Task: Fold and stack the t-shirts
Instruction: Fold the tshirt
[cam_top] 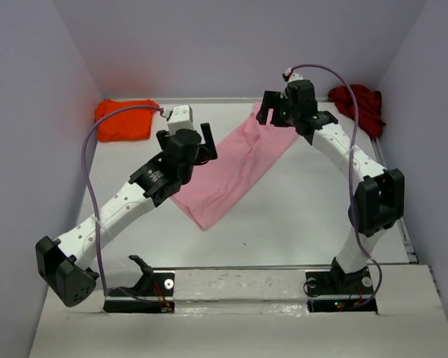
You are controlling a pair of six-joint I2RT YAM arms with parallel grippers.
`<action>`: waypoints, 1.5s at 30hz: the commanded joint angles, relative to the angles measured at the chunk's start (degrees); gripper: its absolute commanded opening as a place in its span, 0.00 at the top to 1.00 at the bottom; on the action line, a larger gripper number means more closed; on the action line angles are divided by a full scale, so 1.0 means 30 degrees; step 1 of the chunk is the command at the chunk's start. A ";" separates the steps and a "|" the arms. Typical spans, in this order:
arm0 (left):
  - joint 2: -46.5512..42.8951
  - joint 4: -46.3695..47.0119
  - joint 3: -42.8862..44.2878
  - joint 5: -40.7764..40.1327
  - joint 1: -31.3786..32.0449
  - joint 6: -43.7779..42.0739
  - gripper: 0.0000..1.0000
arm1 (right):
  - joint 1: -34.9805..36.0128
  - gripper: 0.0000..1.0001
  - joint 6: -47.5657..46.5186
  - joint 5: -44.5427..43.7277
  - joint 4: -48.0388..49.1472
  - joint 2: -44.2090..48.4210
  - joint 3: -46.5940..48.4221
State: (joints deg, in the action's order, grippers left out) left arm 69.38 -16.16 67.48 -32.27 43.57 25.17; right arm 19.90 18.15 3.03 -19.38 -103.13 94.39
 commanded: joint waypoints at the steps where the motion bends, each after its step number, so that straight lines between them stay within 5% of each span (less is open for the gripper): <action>1: -0.2146 0.3565 -0.1395 0.2449 -0.3587 -0.1330 0.01 | 0.1127 0.17 0.0685 0.0832 0.1883 0.1587 -0.3618; 6: -0.2826 0.5121 -0.1723 0.7707 -0.8044 -0.3257 0.01 | 0.2270 0.17 0.0569 0.1127 0.3294 0.2648 -0.6382; 8: -0.2738 0.5154 -0.1898 0.5792 -0.7816 -0.3876 0.01 | 0.2737 0.17 0.0745 0.1450 0.3527 0.2620 -0.6880; 19: -0.5049 0.8111 -0.5647 0.4930 -0.8811 -0.4667 0.01 | 0.6987 0.18 0.1009 0.1013 0.4613 0.0222 -0.6418; 35: -0.4202 0.7028 -0.5239 0.4488 -0.9690 -0.3995 0.01 | 1.1790 0.18 0.1801 0.0017 0.4174 -0.3795 -0.3545; 45: -0.4290 0.6882 -0.5180 0.4400 -0.9778 -0.3995 0.01 | 1.2585 0.18 0.2796 0.0691 0.4115 -0.5144 -0.3395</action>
State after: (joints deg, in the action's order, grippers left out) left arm 57.67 3.11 50.17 -18.09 14.66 12.95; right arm 57.45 24.93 4.58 -8.54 -118.19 82.67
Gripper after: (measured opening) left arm 0.989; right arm 0.822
